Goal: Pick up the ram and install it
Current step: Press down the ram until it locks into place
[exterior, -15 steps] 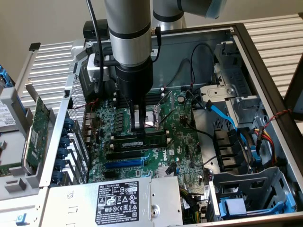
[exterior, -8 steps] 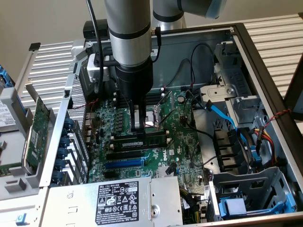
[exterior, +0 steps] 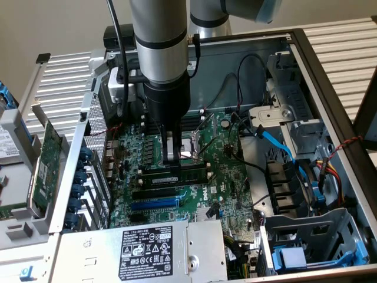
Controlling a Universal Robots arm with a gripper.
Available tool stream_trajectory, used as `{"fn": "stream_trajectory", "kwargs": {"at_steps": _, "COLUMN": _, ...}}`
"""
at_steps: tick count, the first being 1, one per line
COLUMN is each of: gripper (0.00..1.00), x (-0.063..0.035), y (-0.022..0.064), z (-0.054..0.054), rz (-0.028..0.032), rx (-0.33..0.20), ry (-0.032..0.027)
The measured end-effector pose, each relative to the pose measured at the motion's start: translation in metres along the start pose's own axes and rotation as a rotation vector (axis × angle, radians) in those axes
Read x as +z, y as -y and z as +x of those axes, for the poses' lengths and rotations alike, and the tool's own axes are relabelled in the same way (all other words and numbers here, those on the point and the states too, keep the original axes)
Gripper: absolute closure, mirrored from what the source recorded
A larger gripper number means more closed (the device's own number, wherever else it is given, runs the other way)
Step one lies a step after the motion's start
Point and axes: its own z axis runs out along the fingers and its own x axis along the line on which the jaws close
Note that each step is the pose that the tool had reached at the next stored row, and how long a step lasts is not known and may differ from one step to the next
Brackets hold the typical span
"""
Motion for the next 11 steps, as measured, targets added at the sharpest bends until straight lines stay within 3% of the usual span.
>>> {"fn": "stream_trajectory", "kwargs": {"at_steps": 11, "gripper": 0.89, "x": 0.0002, "y": -0.0001, "z": 0.0001, "rz": 0.0044, "rx": 0.000, "ry": -0.0002}}
